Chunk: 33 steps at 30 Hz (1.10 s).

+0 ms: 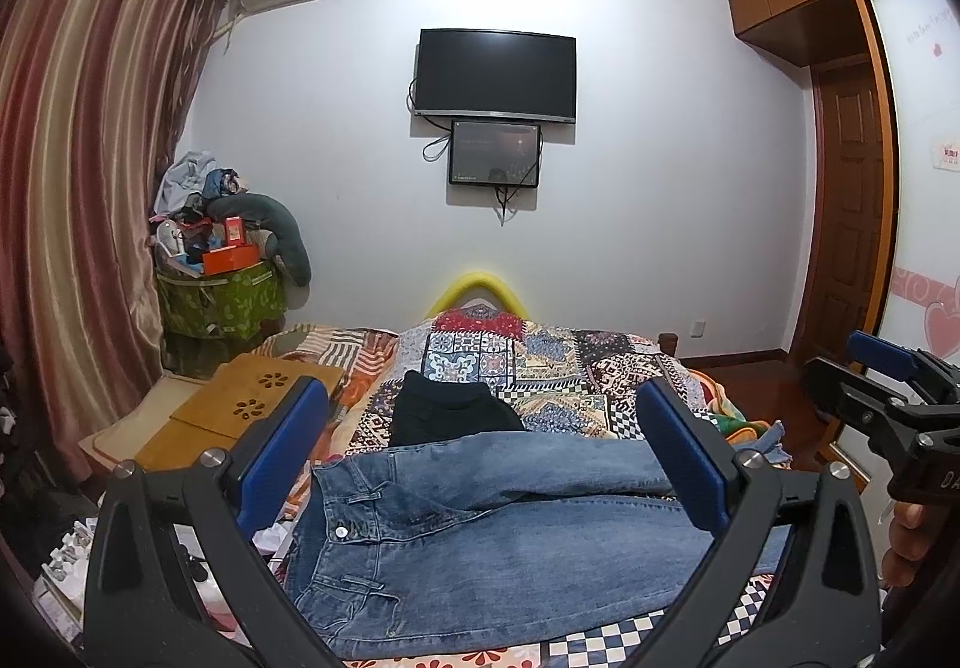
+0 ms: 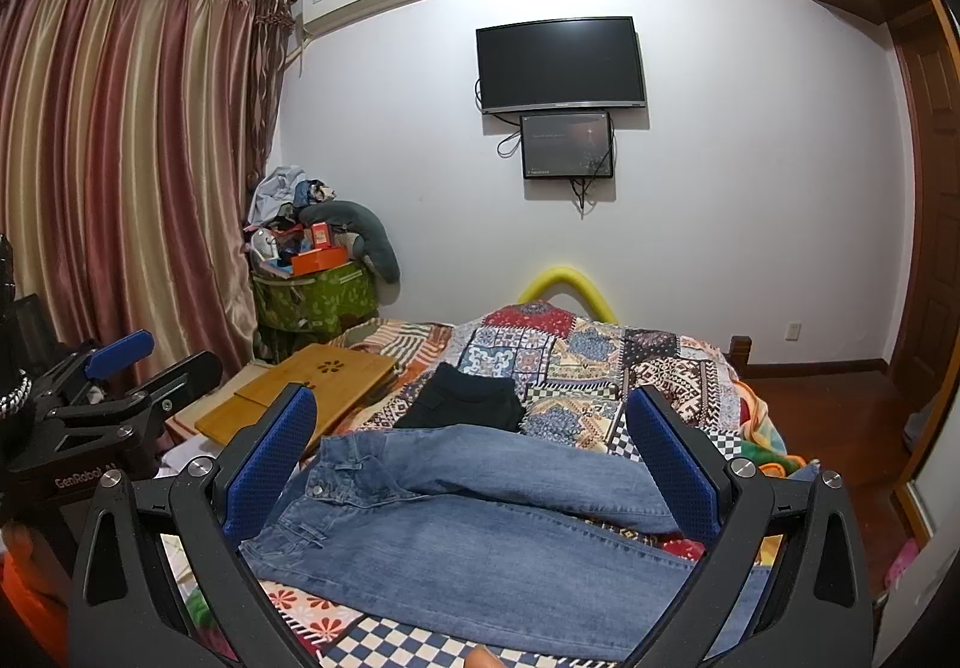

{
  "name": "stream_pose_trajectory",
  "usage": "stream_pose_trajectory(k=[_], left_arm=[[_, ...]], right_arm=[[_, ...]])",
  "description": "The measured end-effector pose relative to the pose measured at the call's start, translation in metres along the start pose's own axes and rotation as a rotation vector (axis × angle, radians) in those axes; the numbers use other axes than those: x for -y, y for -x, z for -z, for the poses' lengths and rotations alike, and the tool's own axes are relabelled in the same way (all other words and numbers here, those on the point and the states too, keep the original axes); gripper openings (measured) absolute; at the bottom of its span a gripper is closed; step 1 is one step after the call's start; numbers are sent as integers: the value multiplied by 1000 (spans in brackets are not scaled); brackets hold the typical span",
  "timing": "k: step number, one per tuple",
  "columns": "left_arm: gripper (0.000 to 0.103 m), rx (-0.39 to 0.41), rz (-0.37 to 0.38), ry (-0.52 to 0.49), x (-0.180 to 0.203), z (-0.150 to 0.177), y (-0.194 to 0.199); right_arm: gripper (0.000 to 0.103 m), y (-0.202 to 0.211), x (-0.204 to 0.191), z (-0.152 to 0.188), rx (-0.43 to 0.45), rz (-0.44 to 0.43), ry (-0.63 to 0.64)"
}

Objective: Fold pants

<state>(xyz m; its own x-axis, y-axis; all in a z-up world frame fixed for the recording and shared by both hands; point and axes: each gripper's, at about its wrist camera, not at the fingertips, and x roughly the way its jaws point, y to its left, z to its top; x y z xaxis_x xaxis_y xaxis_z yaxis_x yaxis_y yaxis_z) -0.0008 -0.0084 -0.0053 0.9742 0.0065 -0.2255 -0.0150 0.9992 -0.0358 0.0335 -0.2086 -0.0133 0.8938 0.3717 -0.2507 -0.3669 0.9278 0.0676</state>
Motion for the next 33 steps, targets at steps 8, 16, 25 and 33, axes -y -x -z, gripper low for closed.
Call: stream_pose_trajectory(k=[8,16,25,33], left_arm=[[103,5,-1,1,1,1,1],[103,8,-2,3,2,0,2],[103,6,-3,3,3,0,3],[103,1,-1,12,3,-2,2]], right_arm=[[103,-1,0,1,-3,1,0],[103,-4,1,1,-4,0,1],[103,-4,1,1,-6,1,0],[103,-5,1,2,-6,2,-1]])
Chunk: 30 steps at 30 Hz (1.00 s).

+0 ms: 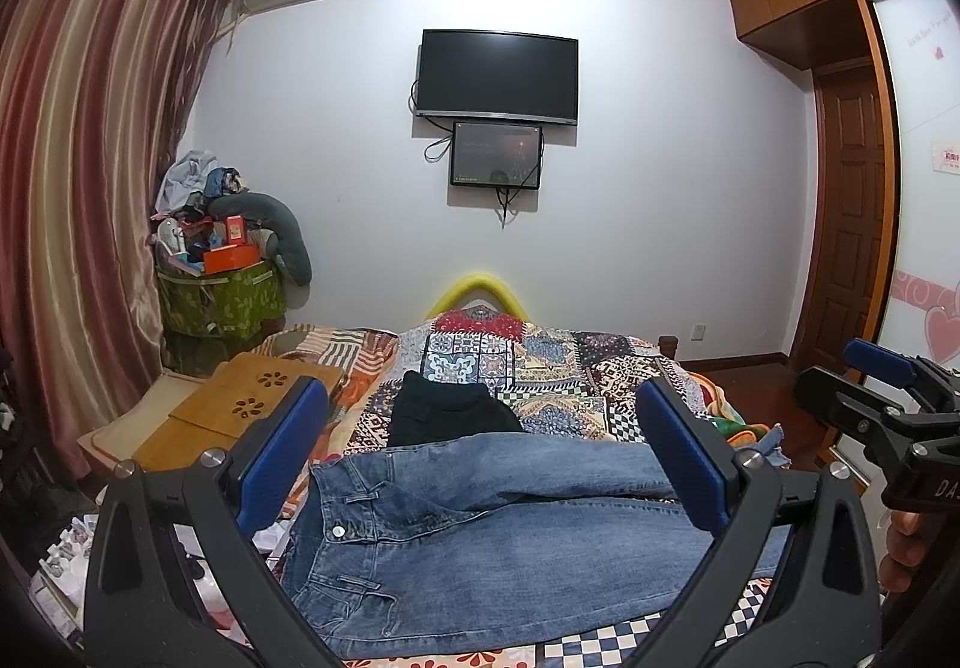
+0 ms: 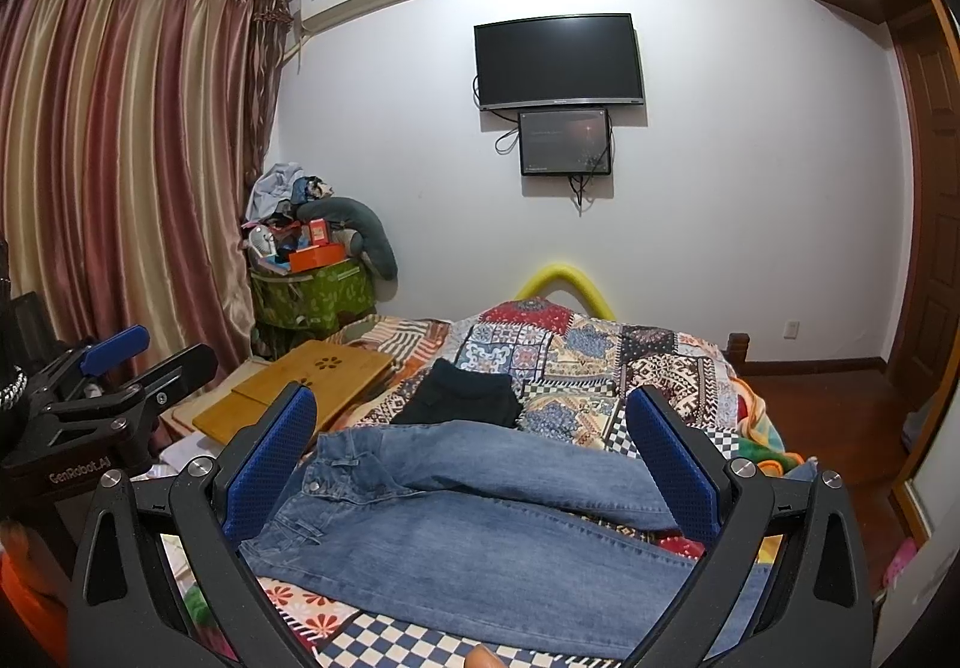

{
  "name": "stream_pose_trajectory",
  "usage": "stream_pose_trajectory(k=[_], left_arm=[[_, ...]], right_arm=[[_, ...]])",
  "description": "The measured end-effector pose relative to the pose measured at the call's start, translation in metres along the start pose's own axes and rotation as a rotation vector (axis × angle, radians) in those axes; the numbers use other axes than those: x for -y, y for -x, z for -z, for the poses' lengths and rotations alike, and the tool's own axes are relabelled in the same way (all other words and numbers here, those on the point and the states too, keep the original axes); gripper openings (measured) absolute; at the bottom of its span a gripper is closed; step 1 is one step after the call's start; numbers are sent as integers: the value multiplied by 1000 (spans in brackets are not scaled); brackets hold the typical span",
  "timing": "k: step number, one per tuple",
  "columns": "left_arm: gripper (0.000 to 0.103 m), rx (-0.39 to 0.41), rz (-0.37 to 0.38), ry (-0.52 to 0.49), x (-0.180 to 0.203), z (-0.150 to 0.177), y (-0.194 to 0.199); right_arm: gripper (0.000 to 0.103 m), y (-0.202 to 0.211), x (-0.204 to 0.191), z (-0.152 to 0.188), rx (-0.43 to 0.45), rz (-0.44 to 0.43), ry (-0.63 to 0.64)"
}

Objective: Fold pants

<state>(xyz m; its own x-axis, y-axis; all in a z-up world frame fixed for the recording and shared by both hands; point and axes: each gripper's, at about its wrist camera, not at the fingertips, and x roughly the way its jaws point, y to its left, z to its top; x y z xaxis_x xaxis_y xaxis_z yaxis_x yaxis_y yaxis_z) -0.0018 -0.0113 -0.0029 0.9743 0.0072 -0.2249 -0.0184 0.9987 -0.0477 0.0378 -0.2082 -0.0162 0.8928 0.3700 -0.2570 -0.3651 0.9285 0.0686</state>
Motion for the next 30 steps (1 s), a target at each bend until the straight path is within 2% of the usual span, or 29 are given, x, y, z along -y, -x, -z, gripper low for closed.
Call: stream_pose_trajectory(k=[15,21,26,30], left_arm=[[103,-43,7,10,-7,0,-24],[103,-82,10,4,-16,-3,-64],[103,-143,16,-8,-34,-4,-122],[103,-196,-30,-25,-55,-1,-173]], right_arm=[[103,-17,9,6,-36,11,-1],[103,-44,21,8,-80,17,14],[103,-76,38,9,-120,27,40],[103,-106,56,12,-164,34,47]])
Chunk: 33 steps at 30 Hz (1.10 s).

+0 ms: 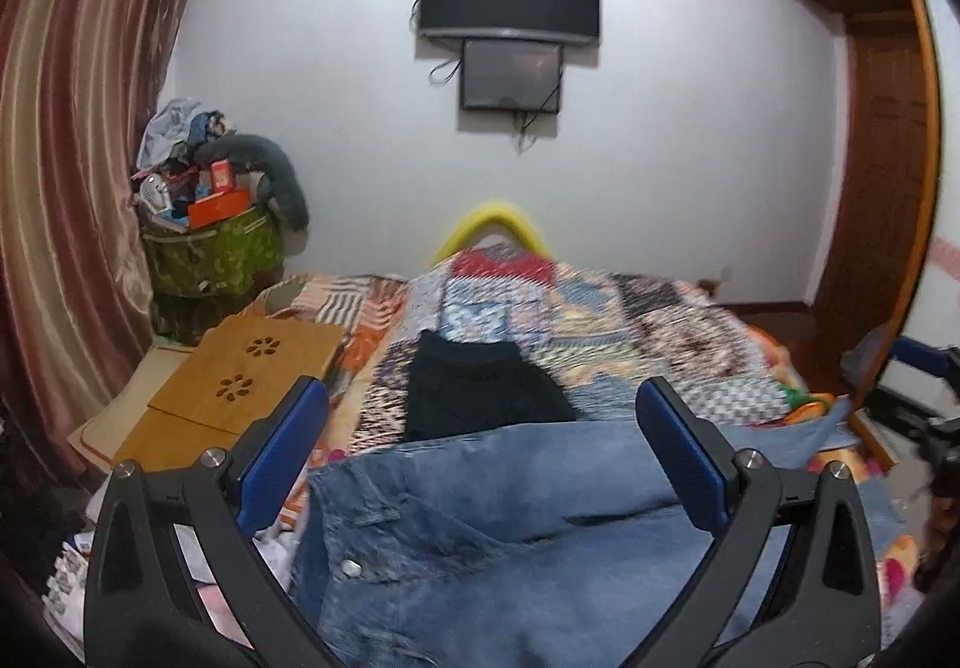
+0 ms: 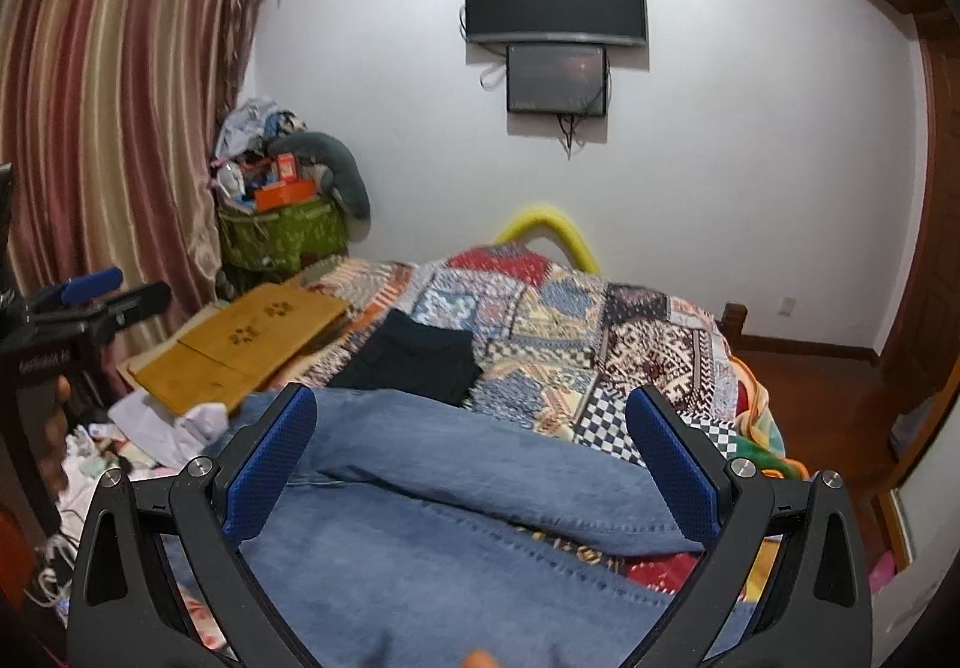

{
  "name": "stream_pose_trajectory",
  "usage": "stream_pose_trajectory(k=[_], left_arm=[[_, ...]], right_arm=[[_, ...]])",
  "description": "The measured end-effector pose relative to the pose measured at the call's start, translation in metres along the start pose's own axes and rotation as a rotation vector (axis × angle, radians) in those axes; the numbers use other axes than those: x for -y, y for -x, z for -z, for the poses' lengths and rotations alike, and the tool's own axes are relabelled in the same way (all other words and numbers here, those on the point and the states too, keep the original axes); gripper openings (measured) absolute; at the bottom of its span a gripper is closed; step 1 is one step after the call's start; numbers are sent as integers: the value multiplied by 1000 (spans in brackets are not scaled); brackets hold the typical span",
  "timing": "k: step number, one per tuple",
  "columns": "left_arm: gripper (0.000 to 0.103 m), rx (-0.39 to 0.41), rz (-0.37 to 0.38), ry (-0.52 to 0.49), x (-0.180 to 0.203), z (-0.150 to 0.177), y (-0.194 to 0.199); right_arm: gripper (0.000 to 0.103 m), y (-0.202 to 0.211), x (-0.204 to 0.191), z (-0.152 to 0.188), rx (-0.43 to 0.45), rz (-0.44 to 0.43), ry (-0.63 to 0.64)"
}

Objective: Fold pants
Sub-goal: 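Lower both grippers onto the jeans and close them on the waistband and hem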

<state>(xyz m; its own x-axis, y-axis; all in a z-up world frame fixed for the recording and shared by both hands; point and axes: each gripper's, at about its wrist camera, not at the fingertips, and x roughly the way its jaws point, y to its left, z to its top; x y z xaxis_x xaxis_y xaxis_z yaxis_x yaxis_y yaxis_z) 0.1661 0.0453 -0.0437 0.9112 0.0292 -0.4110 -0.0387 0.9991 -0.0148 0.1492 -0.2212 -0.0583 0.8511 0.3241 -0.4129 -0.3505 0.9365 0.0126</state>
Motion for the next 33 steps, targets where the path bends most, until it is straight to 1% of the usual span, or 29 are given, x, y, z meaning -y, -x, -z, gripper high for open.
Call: stream_pose_trajectory(k=[3,4,8,10,12,13,14,15,16,17,18,20,21,23,25,27,29,30,31,32,33], left_arm=[[103,-77,-59,-25,-20,-1,-47],[103,-129,-96,-37,-30,1,-70],[103,-251,-154,-53,-62,18,-133],[103,-316,-153,-42,-76,28,-158],[103,-396,-150,8,-96,47,-189],[98,-431,-151,33,-103,56,-202],[90,-463,-152,52,-108,65,-211],[87,-497,-148,69,-112,74,-221],[82,-545,-137,94,-119,87,-235],[78,-574,-133,107,-121,97,-245],[76,-598,-131,115,-124,106,-256],[64,-644,-131,118,-126,120,-270],[61,-665,-130,120,-124,125,-276],[51,-706,-120,134,-124,136,-288],[51,-722,-108,146,-124,142,-297],[51,-709,-106,126,-122,142,-297],[48,-699,-103,117,-121,142,-298],[48,-699,-103,117,-121,143,-301],[46,-698,-105,111,-119,143,-300],[42,-700,-109,104,-118,142,-304],[39,-708,-124,85,-116,142,-305]], right_arm=[[103,-28,15,3,-56,-16,11],[103,-36,17,4,-76,-19,18],[103,-73,33,11,-163,-27,41],[103,-97,44,16,-213,-27,48],[102,-117,54,23,-261,-45,42],[100,-129,61,24,-285,-52,39],[99,-137,64,27,-306,-59,36],[97,-149,70,32,-336,-65,29],[97,-161,75,34,-358,-70,23],[97,-172,79,39,-387,-75,15],[97,-181,83,41,-403,-80,11],[97,-199,88,47,-441,-94,13],[97,-207,90,50,-456,-99,17],[94,-224,93,54,-484,-118,26],[92,-241,95,56,-513,-146,26],[92,-254,94,57,-537,-184,34],[88,-263,89,61,-559,-224,62],[84,-268,84,63,-574,-247,81],[77,-272,83,65,-586,-263,93],[74,-277,80,68,-606,-277,106],[68,-281,79,70,-614,-288,110]])
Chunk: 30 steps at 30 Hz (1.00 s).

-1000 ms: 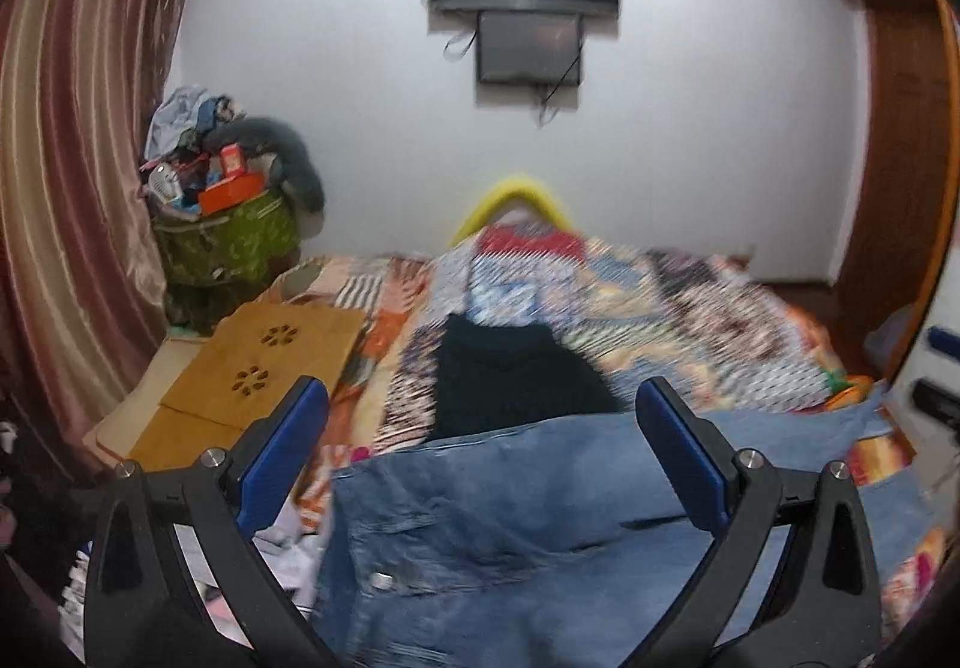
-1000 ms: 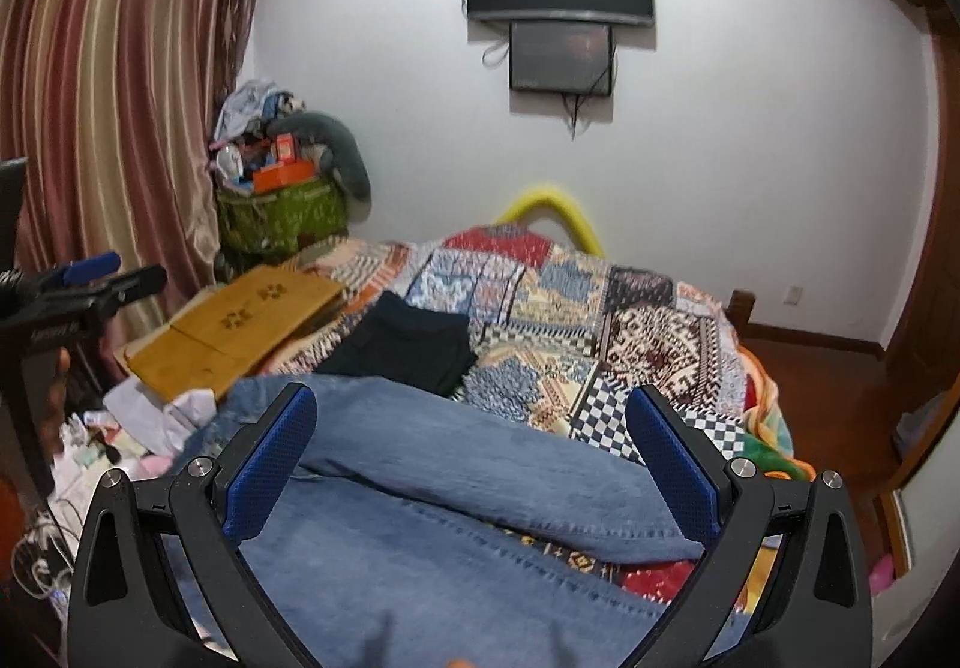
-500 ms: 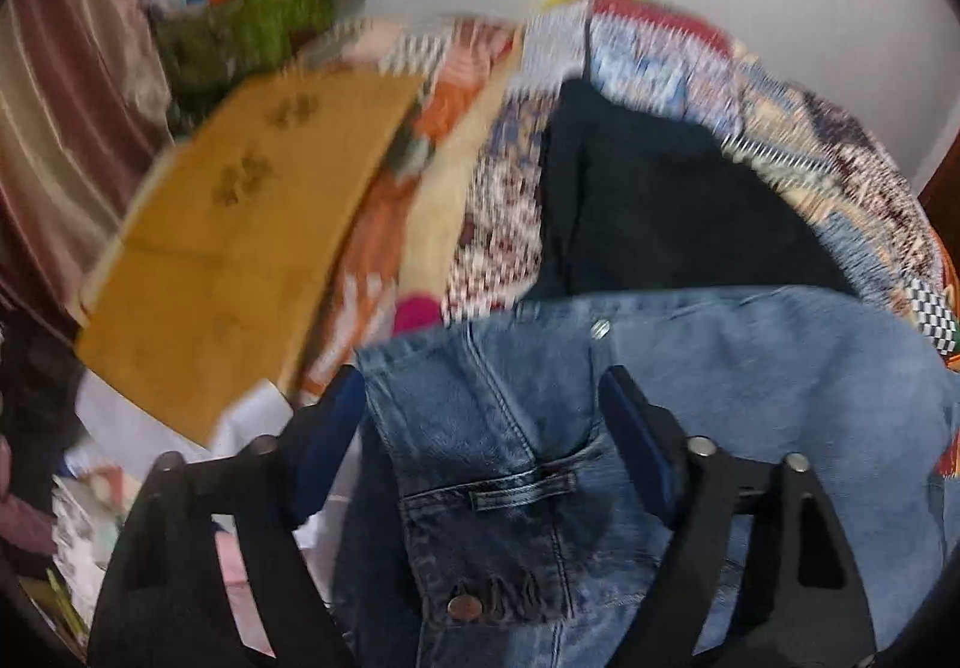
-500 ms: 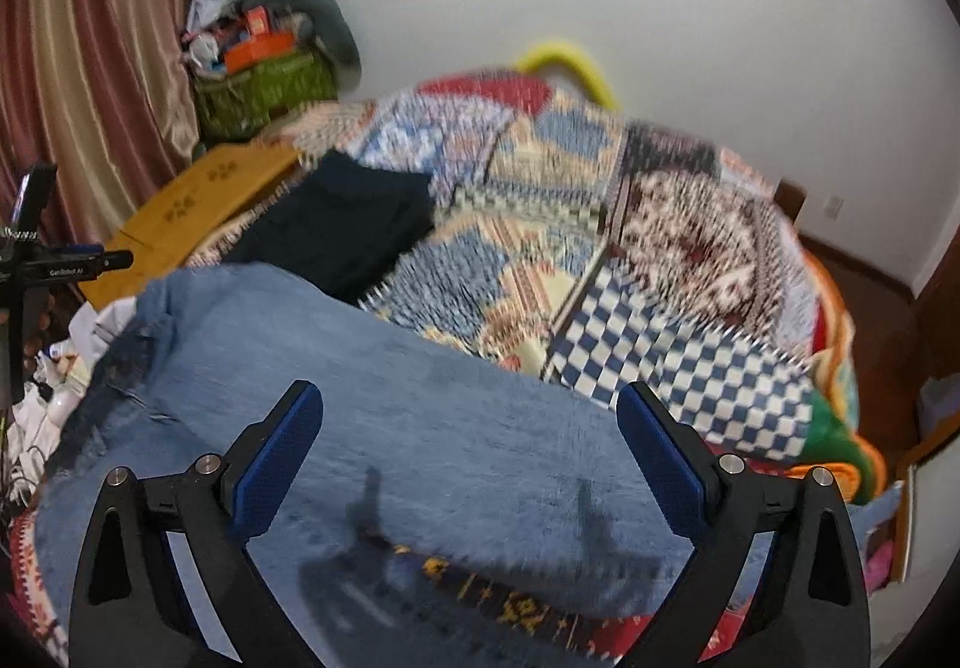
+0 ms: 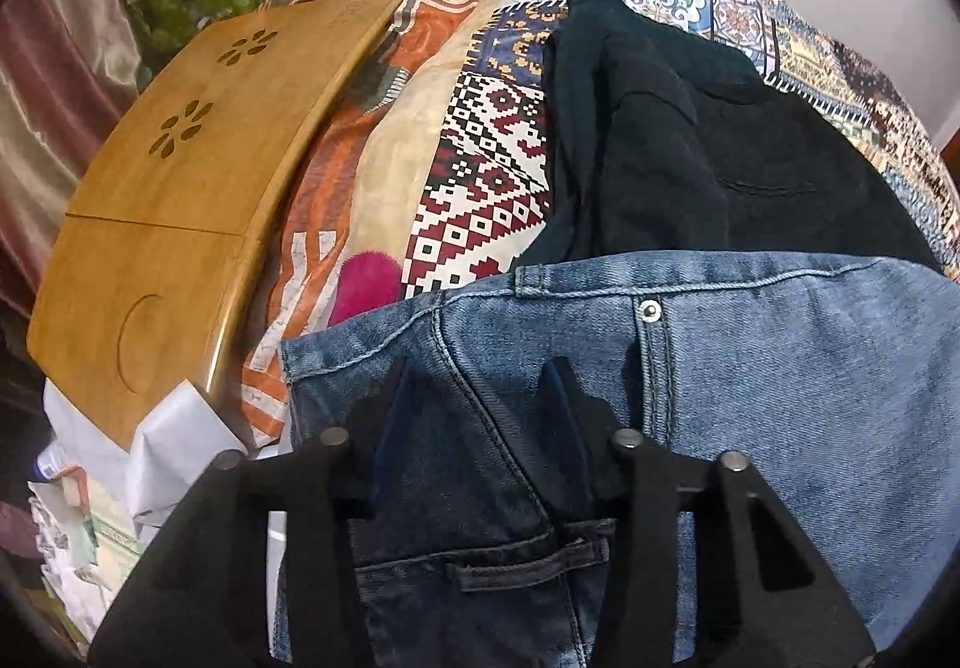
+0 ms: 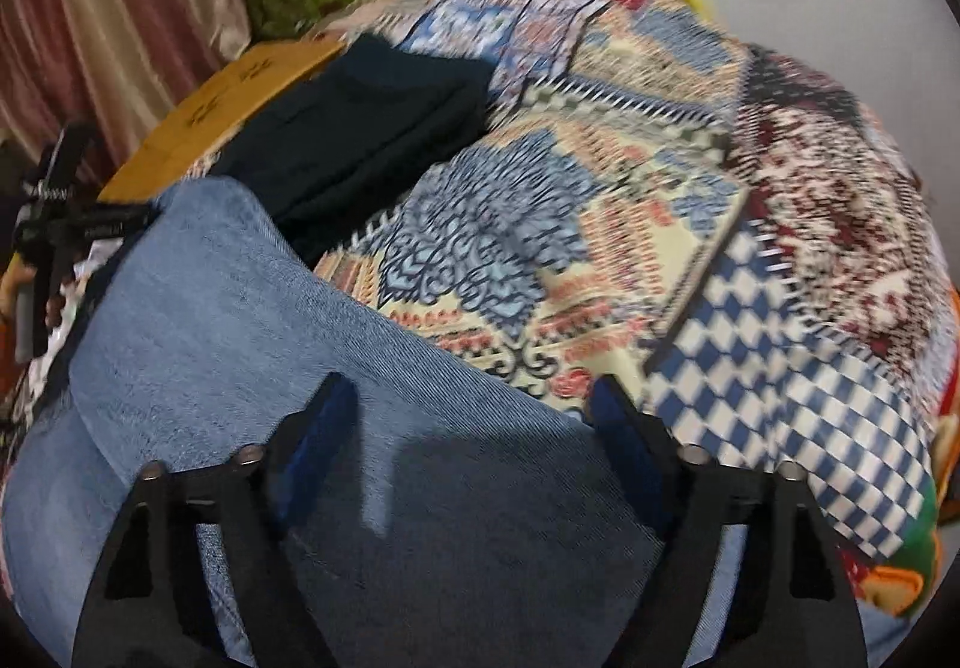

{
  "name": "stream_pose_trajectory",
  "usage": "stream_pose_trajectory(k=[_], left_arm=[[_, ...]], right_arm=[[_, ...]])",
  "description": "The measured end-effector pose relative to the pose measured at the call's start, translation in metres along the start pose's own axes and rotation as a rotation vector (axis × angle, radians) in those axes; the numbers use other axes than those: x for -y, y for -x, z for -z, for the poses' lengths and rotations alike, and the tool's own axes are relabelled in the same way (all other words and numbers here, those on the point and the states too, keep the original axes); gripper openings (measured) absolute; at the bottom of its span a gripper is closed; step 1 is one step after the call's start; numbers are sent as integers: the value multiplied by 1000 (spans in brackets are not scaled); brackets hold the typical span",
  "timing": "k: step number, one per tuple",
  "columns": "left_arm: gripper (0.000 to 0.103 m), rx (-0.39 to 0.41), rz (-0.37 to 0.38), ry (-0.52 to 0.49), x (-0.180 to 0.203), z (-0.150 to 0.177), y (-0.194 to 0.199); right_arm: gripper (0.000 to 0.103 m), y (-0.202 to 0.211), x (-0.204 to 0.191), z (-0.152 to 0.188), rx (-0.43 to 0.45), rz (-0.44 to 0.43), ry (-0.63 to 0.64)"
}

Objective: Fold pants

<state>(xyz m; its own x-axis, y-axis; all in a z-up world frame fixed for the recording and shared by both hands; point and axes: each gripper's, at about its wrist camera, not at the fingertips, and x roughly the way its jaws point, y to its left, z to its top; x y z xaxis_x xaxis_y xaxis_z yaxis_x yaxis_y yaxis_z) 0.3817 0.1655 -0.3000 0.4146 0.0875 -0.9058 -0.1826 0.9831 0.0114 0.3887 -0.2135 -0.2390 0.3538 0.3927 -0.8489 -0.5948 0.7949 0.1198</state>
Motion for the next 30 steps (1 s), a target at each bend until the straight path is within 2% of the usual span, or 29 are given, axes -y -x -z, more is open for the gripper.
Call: stream_pose_trajectory(k=[1,2,4,5,7,10,14,20,24,30], left_arm=[[30,-7,-32,-16,2,-2,-1],[26,-14,-54,-24,4,-3,-3],[25,-26,-58,-30,4,-5,-3],[22,-29,-58,-30,4,-5,-2],[16,-26,-55,-21,4,-3,2],[12,-25,-38,3,1,-1,8],[9,-25,-25,15,-2,-9,19],[8,74,-30,25,-4,-20,62],[8,143,-28,9,-6,-4,95],[8,227,-14,1,-12,36,144]], right_arm=[[64,-3,0,0,-4,-8,-1],[61,-6,-2,0,-16,-13,-9],[45,-5,-4,1,-21,-32,-26],[41,-4,-6,1,-19,-34,-27],[27,-2,-14,4,-9,-5,-17],[13,2,-25,9,9,70,14],[9,21,-26,8,81,113,-20],[7,56,-34,-7,177,188,-27],[7,84,-46,0,195,164,-36],[7,120,-76,36,217,139,-41]])
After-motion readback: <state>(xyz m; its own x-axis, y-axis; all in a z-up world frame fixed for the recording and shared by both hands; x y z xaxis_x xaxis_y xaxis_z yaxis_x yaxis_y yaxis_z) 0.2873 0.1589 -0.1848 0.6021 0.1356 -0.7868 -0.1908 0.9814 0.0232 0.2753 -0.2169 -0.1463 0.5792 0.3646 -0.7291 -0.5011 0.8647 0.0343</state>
